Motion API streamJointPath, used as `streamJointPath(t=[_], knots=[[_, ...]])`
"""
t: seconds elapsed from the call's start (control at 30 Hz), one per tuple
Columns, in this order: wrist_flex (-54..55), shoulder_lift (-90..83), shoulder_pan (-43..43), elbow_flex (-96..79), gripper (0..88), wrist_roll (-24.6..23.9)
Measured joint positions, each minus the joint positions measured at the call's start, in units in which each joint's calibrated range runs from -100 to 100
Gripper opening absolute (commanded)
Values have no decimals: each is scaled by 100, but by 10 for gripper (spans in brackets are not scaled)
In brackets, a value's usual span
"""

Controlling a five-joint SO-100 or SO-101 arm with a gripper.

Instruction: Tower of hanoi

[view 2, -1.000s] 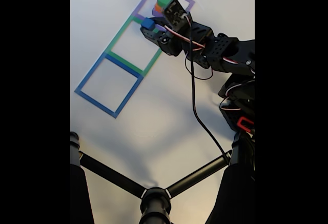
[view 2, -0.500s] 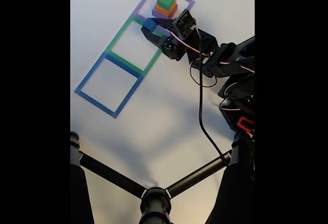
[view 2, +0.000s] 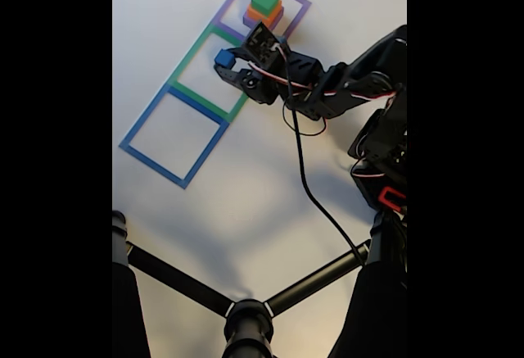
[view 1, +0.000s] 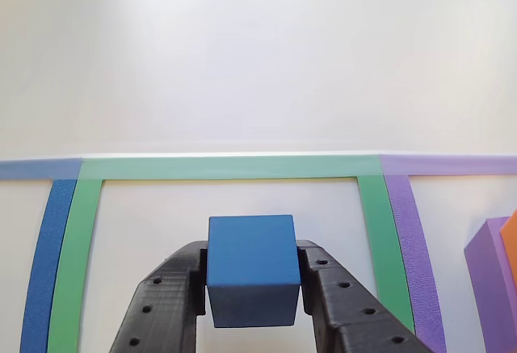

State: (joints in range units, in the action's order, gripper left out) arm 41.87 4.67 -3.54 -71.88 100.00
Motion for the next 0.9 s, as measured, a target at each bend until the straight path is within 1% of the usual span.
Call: streamJointPath(t=[0.1,0.37,0.73,0.83,0.9], knots=[[311,462,10,181,48,0],[1053,824,60,52,52,-75],[1348,1026,60,43,68,-75],[1356,1093,60,43,84,-75],[1356,1101,60,43,111,-75]])
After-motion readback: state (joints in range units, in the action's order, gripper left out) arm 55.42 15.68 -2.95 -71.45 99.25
